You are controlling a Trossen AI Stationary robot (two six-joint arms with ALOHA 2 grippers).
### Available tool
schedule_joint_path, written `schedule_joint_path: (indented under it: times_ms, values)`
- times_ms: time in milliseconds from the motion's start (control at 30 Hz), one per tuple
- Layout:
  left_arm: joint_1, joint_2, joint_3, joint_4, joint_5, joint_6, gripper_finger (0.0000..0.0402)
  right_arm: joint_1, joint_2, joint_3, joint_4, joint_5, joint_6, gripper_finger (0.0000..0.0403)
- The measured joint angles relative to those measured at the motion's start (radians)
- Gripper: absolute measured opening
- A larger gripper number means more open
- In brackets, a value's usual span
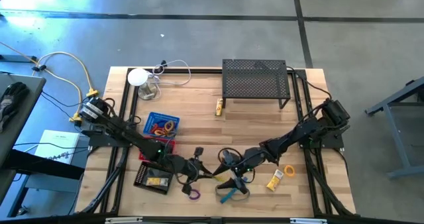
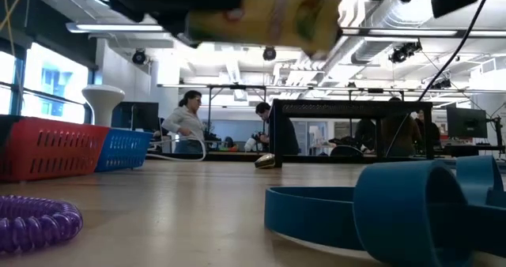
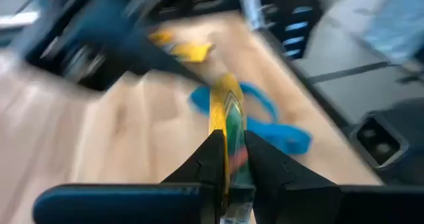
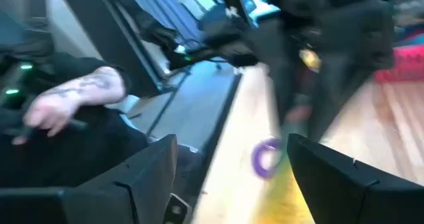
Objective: Pick & Place Office Desk Supplies
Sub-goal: Put the yellow crayon box into the black bin
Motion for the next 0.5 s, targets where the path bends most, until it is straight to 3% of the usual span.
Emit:
schedule_joint_path:
  times_ms: [133, 367, 500]
  values:
    - [-0.019, -0.088, -0.001, -0.081, -0.141, -0.101, 0.004, -0.005, -0.026, 0.0, 0.0, -0.004, -0.001, 0.0275]
    - [-0.048, -0.228, 0.0, -0.292, -0.16, -0.234, 0.0039, -0.029, -0.038, 0.0, -0.004, 0.071, -0.004, 0.0266]
    - [-0.062, -0.241, 0.0, -0.338, -0.156, -0.256, 0.0039, -0.054, -0.038, 0.0, 0.0, 0.142, -0.058, 0.0254]
